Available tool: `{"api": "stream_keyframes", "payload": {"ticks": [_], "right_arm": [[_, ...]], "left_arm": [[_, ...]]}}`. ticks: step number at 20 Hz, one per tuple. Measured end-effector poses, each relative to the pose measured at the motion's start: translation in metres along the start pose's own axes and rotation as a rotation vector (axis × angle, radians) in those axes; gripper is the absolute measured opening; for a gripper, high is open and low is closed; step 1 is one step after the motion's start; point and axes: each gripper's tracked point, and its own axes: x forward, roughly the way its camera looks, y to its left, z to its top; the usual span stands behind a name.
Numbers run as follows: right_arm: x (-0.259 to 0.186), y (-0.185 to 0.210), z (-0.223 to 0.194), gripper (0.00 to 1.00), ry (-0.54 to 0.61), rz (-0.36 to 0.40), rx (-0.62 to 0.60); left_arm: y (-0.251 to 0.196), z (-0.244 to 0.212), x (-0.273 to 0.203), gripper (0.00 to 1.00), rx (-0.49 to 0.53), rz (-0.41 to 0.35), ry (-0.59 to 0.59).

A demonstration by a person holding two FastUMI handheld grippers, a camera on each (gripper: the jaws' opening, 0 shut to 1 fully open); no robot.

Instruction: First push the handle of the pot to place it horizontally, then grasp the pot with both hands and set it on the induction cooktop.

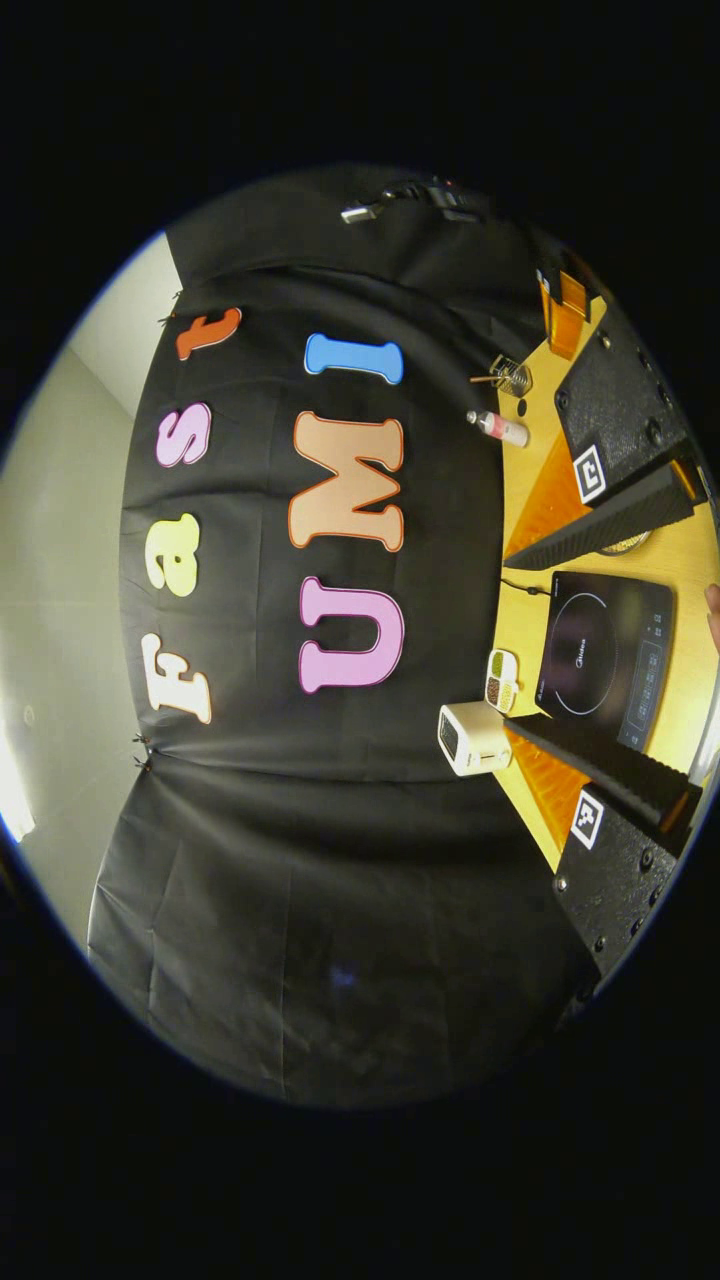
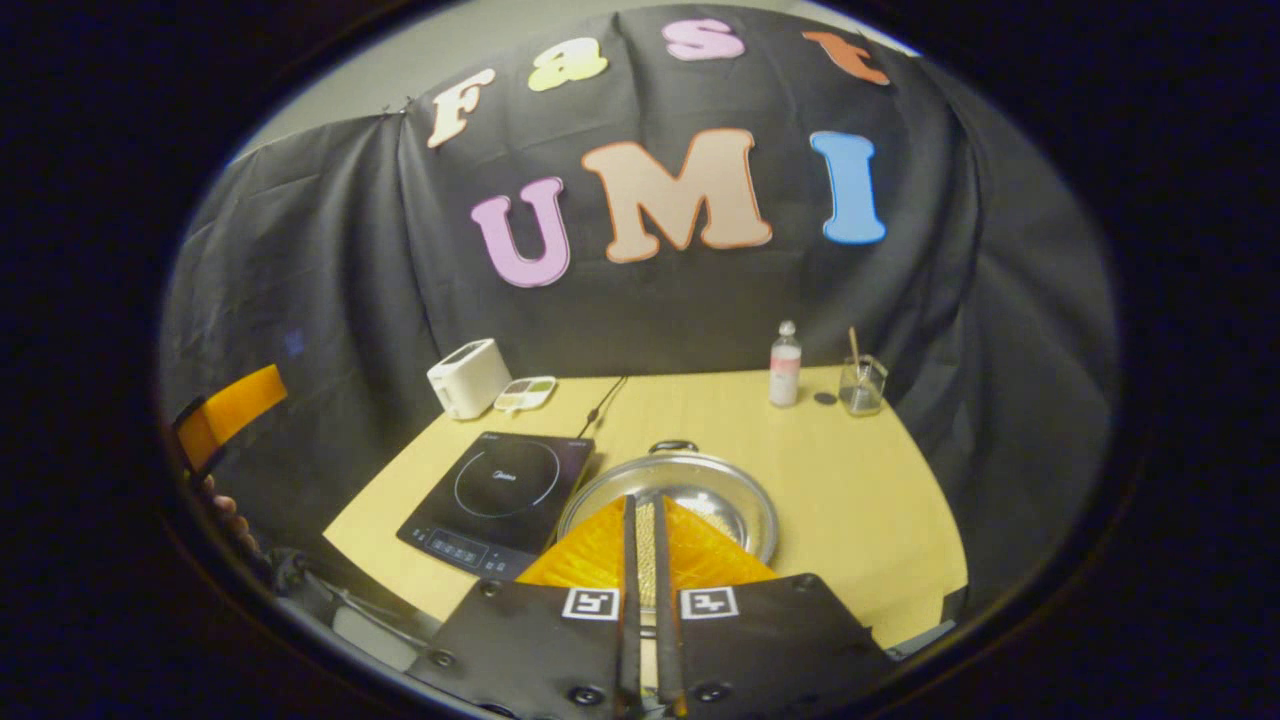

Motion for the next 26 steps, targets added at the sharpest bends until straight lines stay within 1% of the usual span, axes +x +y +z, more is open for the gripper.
{"api": "stream_keyframes", "payload": {"ticks": [1, 2, 3, 4, 5, 6, 7, 8, 9, 10, 11, 12, 13, 15, 16, 17, 18, 21, 22, 23, 26], "right_arm": [[0.008, 0.001, -0.016, 0.06, 0.066, 0.027, 0.035], [0.013, 0.005, -0.024, 0.0, 0.114, 0.067, 0.066], [0.021, 0.007, -0.037, 0.03, 0.153, 0.095, 0.073], [0.027, 0.008, -0.049, 0.03, 0.196, 0.124, 0.063], [0.028, 0.011, -0.06, 0.03, 0.229, 0.153, 0.046], [0.033, 0.01, -0.071, 0.0, 0.27, 0.16, 0.015], [0.034, 0.01, -0.085, 0.03, 0.319, 0.165, -0.001], [0.038, 0.012, -0.096, 0.0, 0.365, 0.172, 0.015], [0.042, 0.017, -0.107, 0.03, 0.407, 0.17, 0.047], [0.045, 0.019, -0.118, 0.03, 0.454, 0.159, 0.086], [0.046, 0.025, -0.124, 0.03, 0.482, 0.158, 0.126], [0.051, 0.028, -0.131, 0.0, 0.503, 0.15, 0.133], [0.053, 0.031, -0.144, 0.03, 0.536, 0.14, 0.114], [0.055, 0.036, -0.156, 0.03, 0.576, 0.118, 0.094], [0.059, 0.04, -0.16, 0.03, 0.588, 0.108, 0.091], [0.06, 0.042, -0.166, 0.0, 0.602, 0.095, 0.082], [0.062, 0.043, -0.172, 0.03, 0.62, 0.077, 0.073], [0.067, 0.045, -0.191, 0.03, 0.665, 0.021, 0.052], [0.069, 0.043, -0.196, 0.0, 0.674, -0.004, 0.051], [0.071, 0.042, -0.2, 0.0, 0.684, -0.029, 0.05], [0.076, 0.038, -0.207, 0.0, 0.7, -0.083, 0.046]], "left_arm": [[-0.004, -0.002, 0.002, 0.88, 0.003, 0.011, 0.019], [-0.009, -0.003, 0.002, 0.88, 0.004, 0.021, 0.028], [-0.013, 0.0, 0.003, 0.84, 0.0, 0.028, 0.021], [-0.017, -0.001, 0.006, 0.88, -0.009, 0.033, 0.028], [-0.021, -0.006, 0.008, 0.88, -0.02, 0.032, 0.041], [-0.025, -0.011, 0.01, 0.84, -0.032, 0.025, 0.057], [-0.028, -0.014, 0.013, 0.89, -0.043, 0.012, 0.068], [-0.03, -0.016, 0.019, 0.84, -0.052, -0.003, 0.069], [-0.029, -0.016, 0.026, 0.84, -0.056, -0.012, 0.065], [-0.024, -0.019, 0.032, 0.89, -0.054, -0.013, 0.085], [-0.02, -0.021, 0.036, 0.84, -0.056, -0.021, 0.088], [-0.016, -0.018, 0.04, 0.83, -0.058, -0.027, 0.076], [-0.008, -0.019, 0.045, 0.88, -0.061, -0.03, 0.081], [0.003, -0.036, 0.047, 0.87, -0.099, -0.041, 0.127], [0.008, -0.041, 0.049, 0.83, -0.119, -0.047, 0.139], [0.015, -0.045, 0.053, 0.87, -0.13, -0.051, 0.15], [0.021, -0.052, 0.057, 0.87, -0.134, -0.057, 0.162], [0.036, -0.057, 0.065, 0.88, -0.132, -0.088, 0.166], [0.038, -0.059, 0.067, 0.88, -0.133, -0.104, 0.166], [0.039, -0.061, 0.07, 0.87, -0.134, -0.122, 0.169], [0.047, -0.066, 0.076, 0.88, -0.097, -0.156, 0.175]]}}
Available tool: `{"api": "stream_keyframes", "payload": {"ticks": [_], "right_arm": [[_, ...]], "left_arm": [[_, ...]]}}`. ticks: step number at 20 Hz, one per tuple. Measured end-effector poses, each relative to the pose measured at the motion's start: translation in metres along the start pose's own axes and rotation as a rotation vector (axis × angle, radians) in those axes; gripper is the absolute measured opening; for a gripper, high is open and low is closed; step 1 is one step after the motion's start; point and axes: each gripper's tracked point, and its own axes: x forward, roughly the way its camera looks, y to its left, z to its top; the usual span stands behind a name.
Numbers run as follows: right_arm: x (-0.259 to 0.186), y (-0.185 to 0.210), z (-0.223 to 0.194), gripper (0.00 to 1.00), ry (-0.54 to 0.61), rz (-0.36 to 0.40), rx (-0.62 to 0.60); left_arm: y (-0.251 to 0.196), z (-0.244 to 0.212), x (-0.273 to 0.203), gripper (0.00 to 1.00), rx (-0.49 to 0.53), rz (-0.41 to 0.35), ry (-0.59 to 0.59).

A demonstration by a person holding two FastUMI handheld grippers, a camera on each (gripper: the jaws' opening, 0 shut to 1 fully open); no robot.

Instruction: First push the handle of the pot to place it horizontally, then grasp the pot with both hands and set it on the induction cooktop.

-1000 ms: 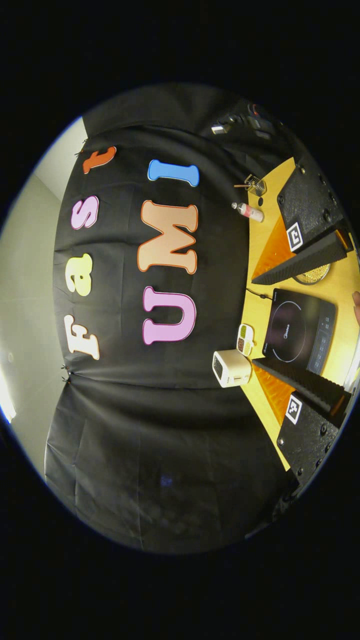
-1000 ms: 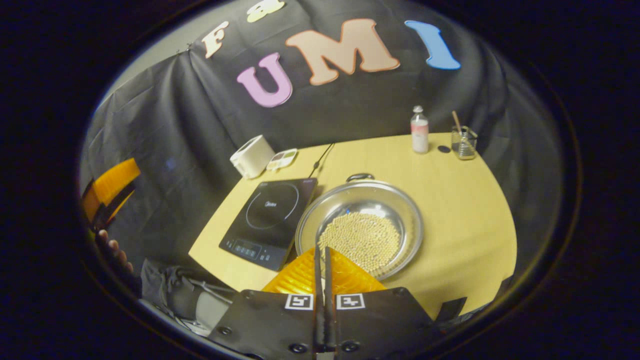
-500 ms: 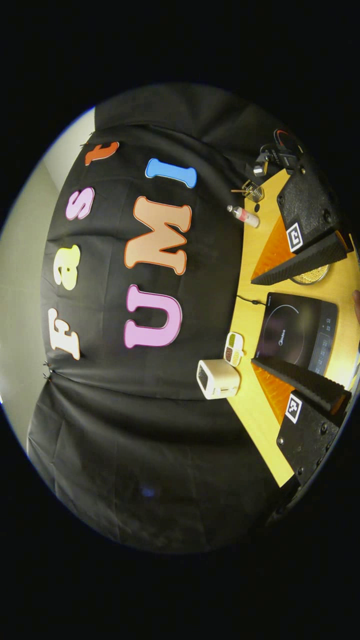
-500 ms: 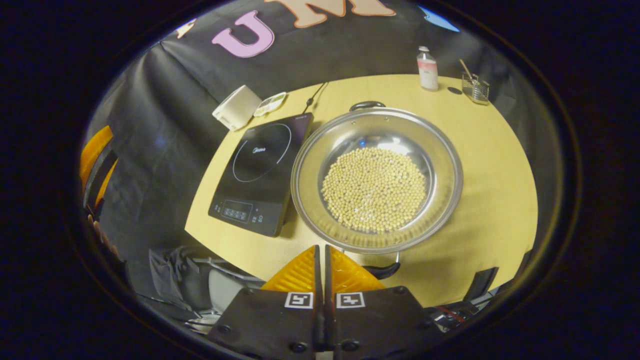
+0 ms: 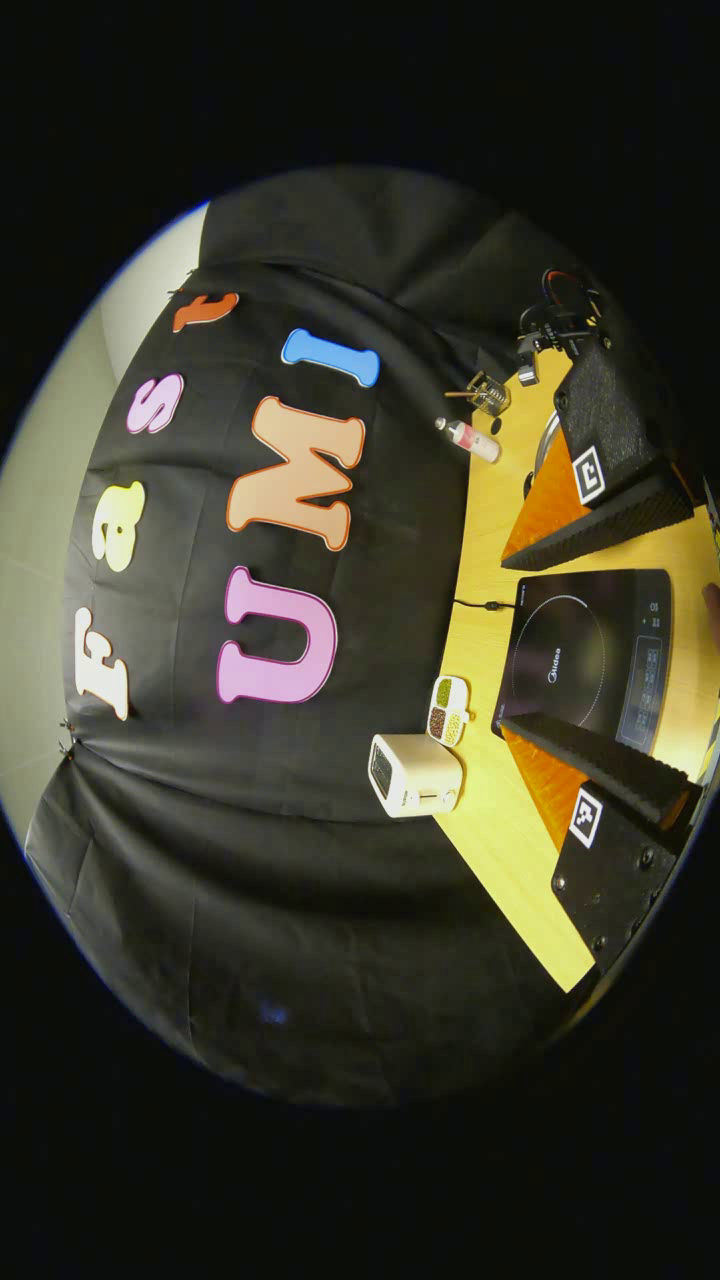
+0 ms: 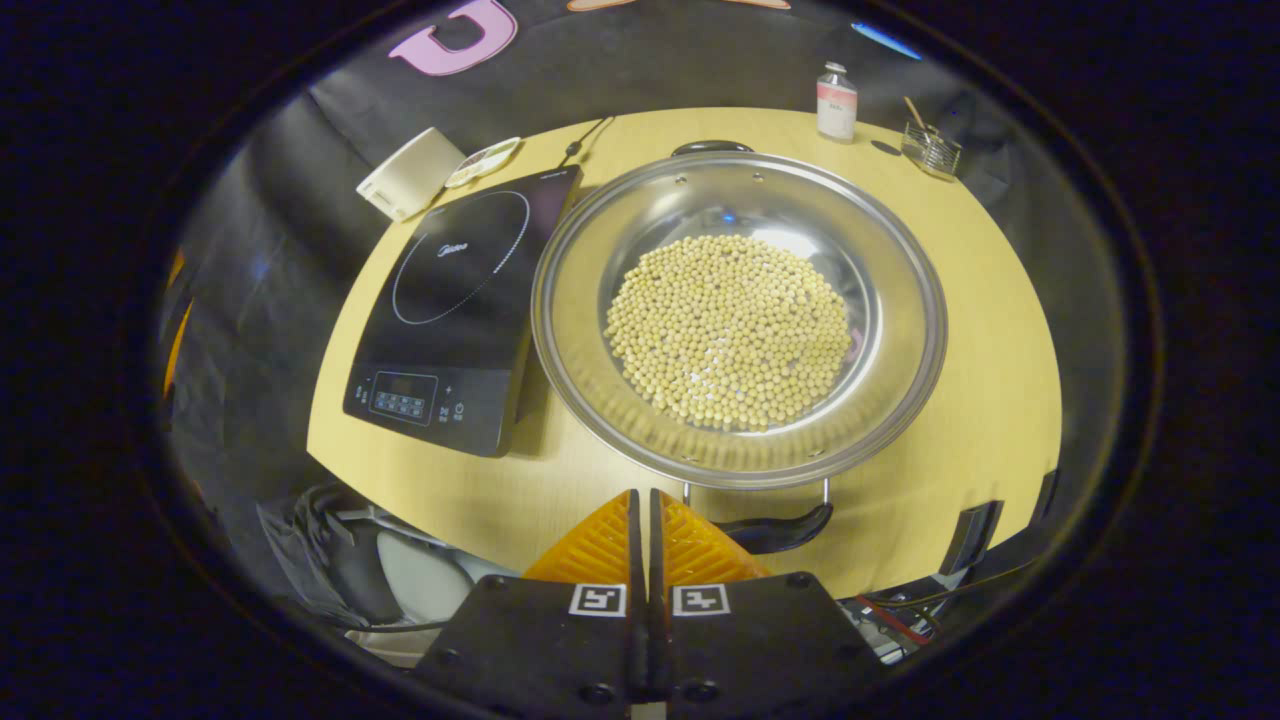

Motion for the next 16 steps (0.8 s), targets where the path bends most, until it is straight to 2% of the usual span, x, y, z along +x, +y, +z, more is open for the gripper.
{"api": "stream_keyframes", "payload": {"ticks": [5, 7, 9, 10, 11, 12, 14, 15, 16], "right_arm": [[0.009, -0.005, -0.003, 0.0, 0.033, -0.036, -0.035], [0.01, -0.01, -0.002, 0.03, 0.031, -0.04, -0.031], [0.01, -0.017, 0.001, 0.0, 0.03, -0.044, -0.029], [0.011, -0.02, 0.004, 0.03, 0.026, -0.043, -0.022], [0.011, -0.026, 0.002, 0.0, 0.035, -0.045, -0.016], [0.011, -0.032, 0.003, 0.03, 0.037, -0.044, -0.012], [0.012, -0.044, 0.003, 0.0, 0.044, -0.042, -0.011], [0.012, -0.049, 0.004, 0.0, 0.044, -0.04, -0.007], [0.012, -0.054, 0.005, 0.03, 0.046, -0.037, -0.003]], "left_arm": [[0.019, 0.001, 0.002, 0.88, -0.01, 0.031, -0.002], [0.014, -0.005, 0.005, 0.88, -0.022, 0.023, 0.016], [0.016, -0.004, 0.006, 0.88, 0.002, 0.035, 0.016], [0.014, -0.001, 0.008, 0.88, 0.009, 0.039, 0.01], [0.011, 0.002, 0.009, 0.88, 0.013, 0.04, 0.007], [0.008, 0.001, 0.009, 0.88, 0.017, 0.042, 0.008], [0.003, 0.003, 0.01, 0.88, 0.026, 0.054, 0.006], [-0.001, 0.002, 0.011, 0.83, 0.027, 0.06, 0.01], [-0.005, 0.002, 0.01, 0.88, 0.026, 0.066, 0.009]]}}
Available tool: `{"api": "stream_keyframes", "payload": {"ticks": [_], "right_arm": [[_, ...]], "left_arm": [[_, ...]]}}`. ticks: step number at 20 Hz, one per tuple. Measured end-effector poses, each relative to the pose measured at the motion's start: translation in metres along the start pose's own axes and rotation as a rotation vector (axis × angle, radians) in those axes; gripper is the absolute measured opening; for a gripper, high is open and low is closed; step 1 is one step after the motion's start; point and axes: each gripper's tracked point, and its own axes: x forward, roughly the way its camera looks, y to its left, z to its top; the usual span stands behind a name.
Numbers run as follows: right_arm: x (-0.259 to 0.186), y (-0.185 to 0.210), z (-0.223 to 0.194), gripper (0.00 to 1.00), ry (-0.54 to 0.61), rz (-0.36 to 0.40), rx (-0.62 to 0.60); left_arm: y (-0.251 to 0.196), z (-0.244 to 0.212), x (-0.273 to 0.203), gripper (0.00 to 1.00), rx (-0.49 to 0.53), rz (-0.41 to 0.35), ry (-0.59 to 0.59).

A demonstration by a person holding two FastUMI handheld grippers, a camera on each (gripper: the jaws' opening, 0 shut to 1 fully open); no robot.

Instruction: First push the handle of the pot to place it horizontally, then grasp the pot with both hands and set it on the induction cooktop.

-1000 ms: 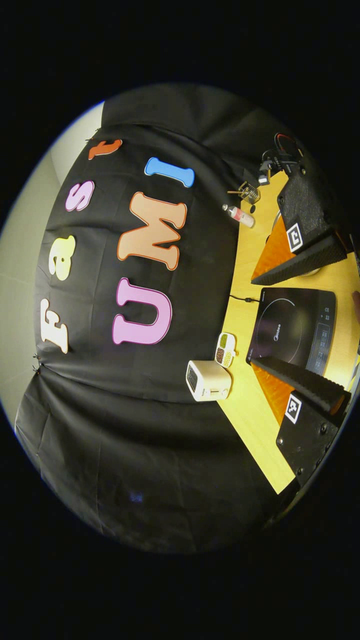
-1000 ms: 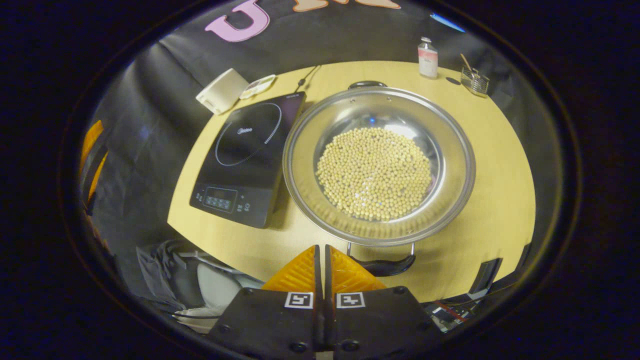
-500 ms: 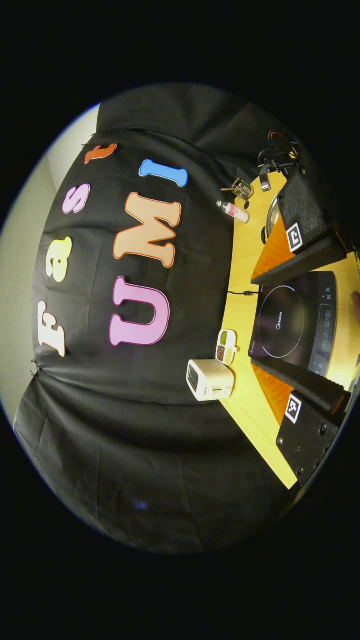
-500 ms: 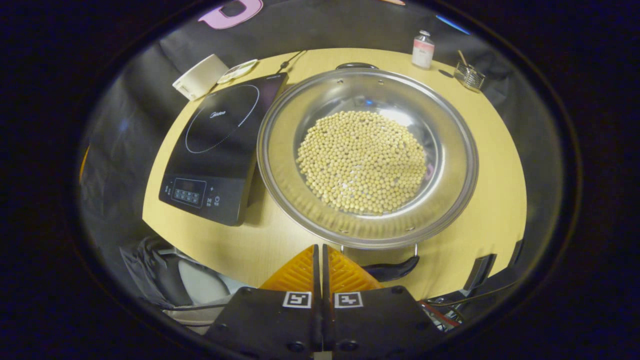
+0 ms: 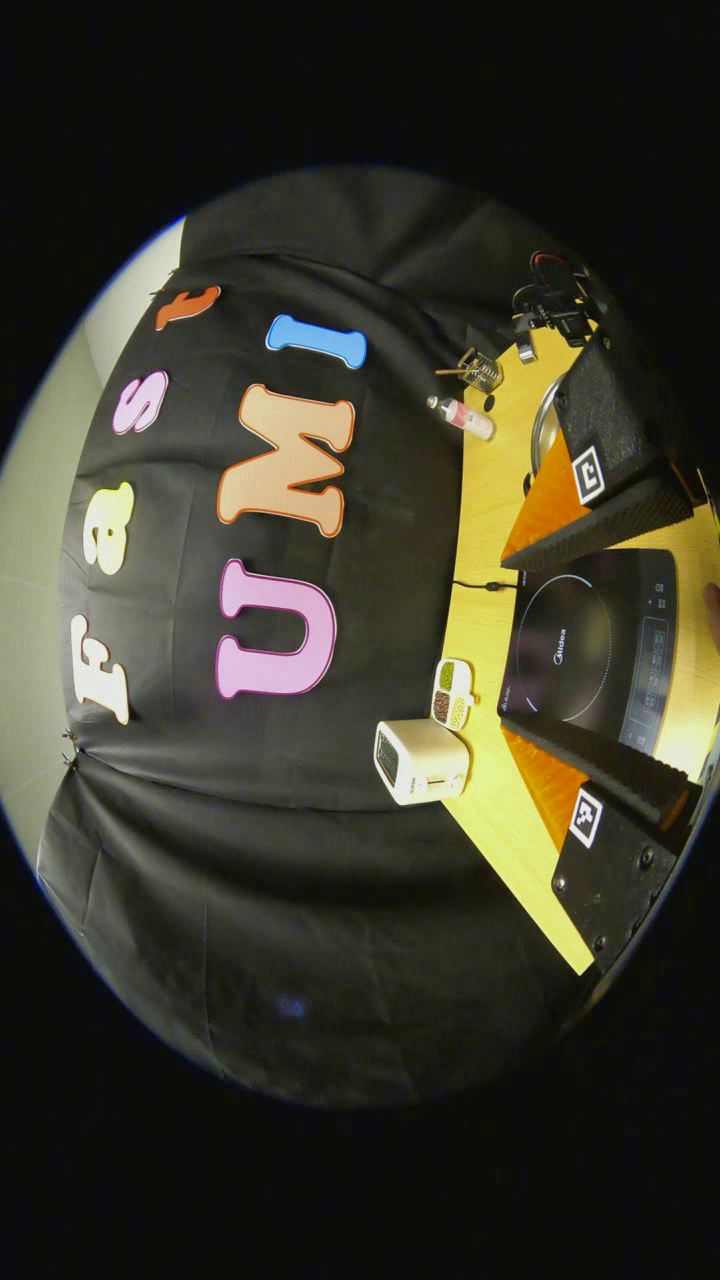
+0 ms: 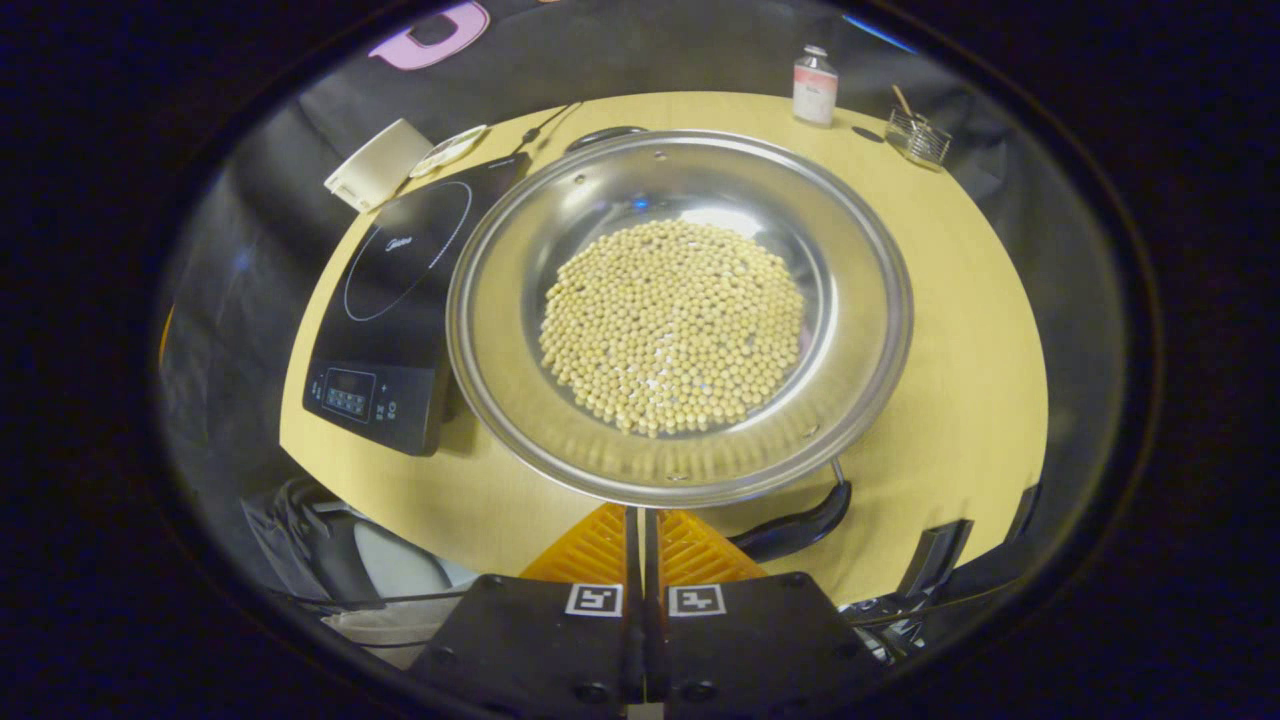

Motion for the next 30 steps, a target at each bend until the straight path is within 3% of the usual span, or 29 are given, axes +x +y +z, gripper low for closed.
{"api": "stream_keyframes", "payload": {"ticks": [14, 25, 26, 30], "right_arm": [[0.0, -0.105, 0.044, 0.0, -0.004, 0.032, 0.032], [0.016, -0.135, 0.087, 0.0, -0.04, 0.067, 0.071], [0.017, -0.137, 0.09, 0.0, -0.044, 0.07, 0.08], [0.017, -0.142, 0.099, 0.03, -0.057, 0.077, 0.1]], "left_arm": [[-0.061, -0.007, -0.02, 0.88, 0.02, 0.135, 0.005], [-0.073, -0.009, -0.039, 0.88, 0.054, 0.206, 0.021], [-0.074, -0.008, -0.038, 0.83, 0.054, 0.207, 0.023], [-0.081, -0.006, -0.037, 0.88, 0.054, 0.198, 0.029]]}}
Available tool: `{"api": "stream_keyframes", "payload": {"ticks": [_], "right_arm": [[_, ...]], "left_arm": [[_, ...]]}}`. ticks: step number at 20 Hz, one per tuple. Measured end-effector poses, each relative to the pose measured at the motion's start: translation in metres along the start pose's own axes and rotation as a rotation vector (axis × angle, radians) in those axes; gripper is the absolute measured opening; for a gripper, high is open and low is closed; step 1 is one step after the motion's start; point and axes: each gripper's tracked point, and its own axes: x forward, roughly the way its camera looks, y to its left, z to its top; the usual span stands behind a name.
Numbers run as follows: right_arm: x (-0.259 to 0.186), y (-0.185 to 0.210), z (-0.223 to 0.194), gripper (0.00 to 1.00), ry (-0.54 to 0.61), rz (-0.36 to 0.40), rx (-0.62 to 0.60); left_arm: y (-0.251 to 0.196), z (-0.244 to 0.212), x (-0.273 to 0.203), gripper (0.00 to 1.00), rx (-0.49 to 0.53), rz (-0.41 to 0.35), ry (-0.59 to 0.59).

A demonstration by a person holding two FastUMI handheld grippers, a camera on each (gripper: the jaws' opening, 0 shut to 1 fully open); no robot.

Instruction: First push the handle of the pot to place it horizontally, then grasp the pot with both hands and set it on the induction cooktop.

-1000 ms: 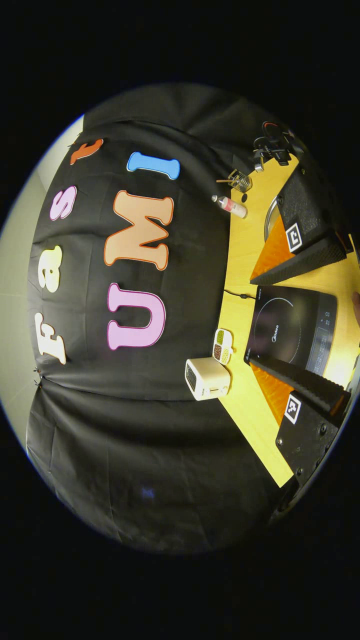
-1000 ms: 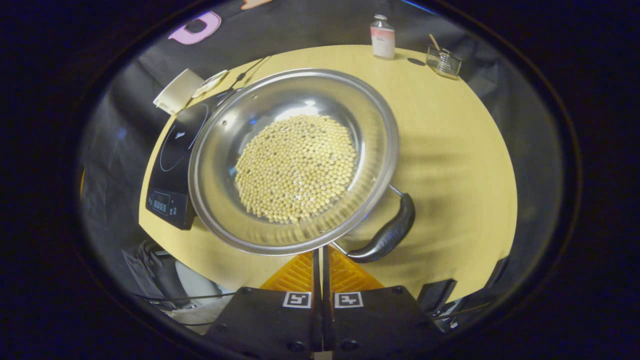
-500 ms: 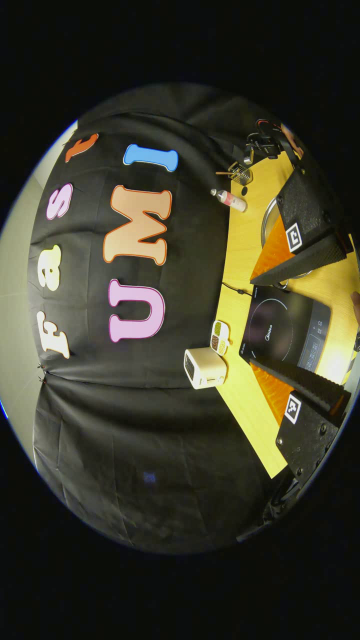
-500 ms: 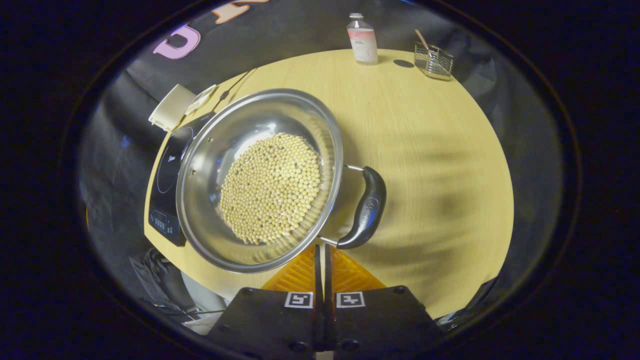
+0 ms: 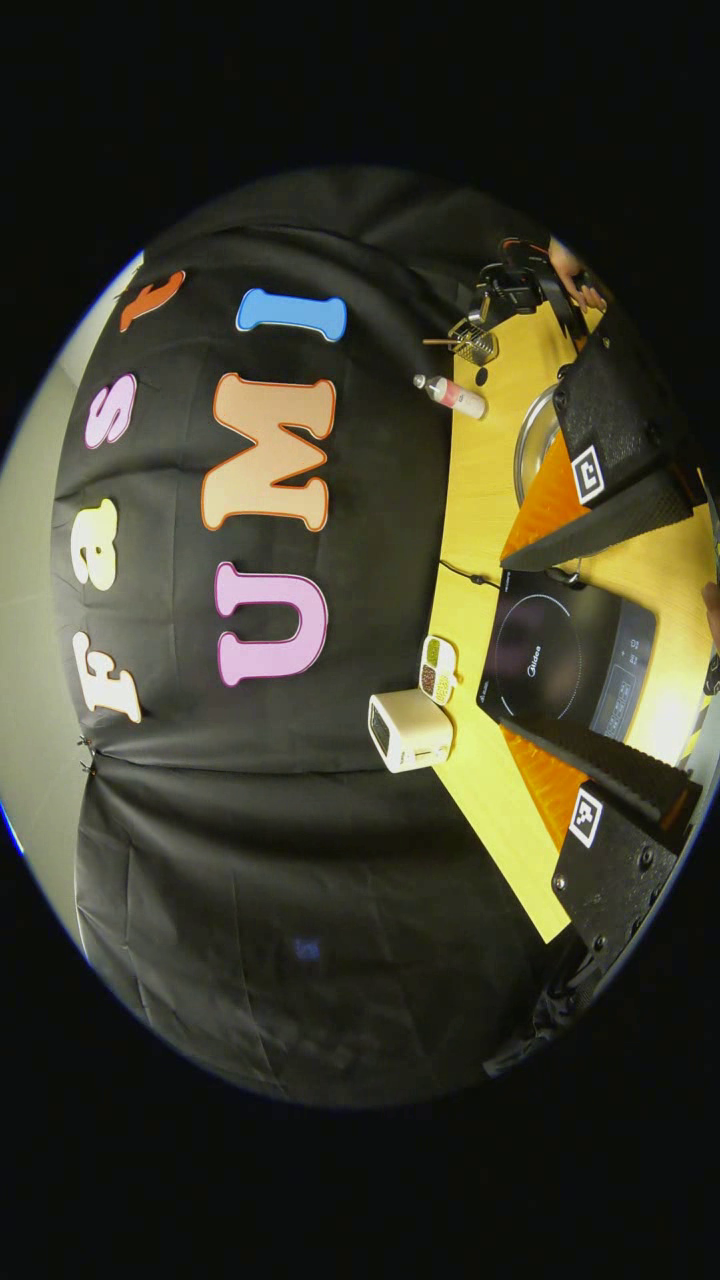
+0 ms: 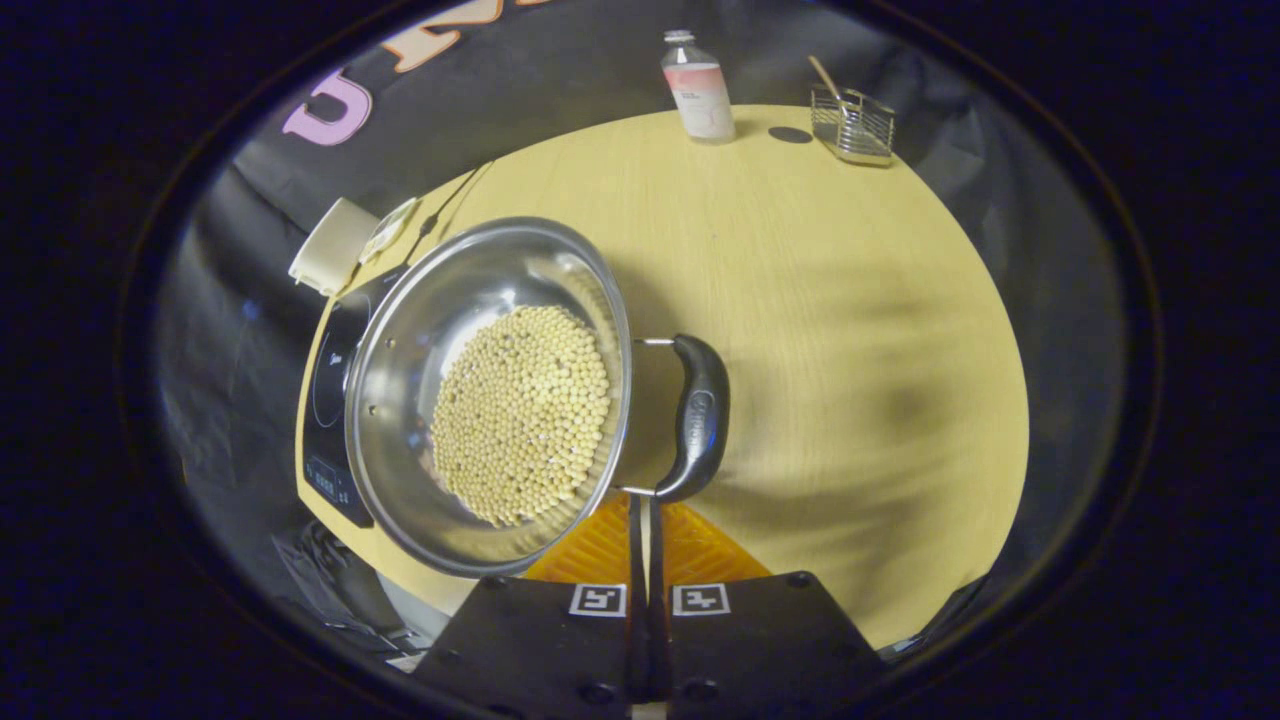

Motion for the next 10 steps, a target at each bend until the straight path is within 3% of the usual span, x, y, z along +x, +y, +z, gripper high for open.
{"api": "stream_keyframes", "payload": {"ticks": [5, 6, 10], "right_arm": [[-0.003, 0.003, -0.001, 0.0, -0.03, 0.004, -0.016], [-0.006, 0.004, 0.0, 0.0, -0.038, 0.004, -0.02], [-0.02, 0.007, -0.004, 0.0, -0.076, -0.005, -0.02]], "left_arm": [[-0.009, 0.003, -0.002, 0.88, 0.021, -0.028, -0.001], [-0.009, 0.004, -0.002, 0.83, 0.022, -0.033, -0.001], [-0.013, 0.001, 0.001, 0.88, 0.019, -0.071, 0.012]]}}
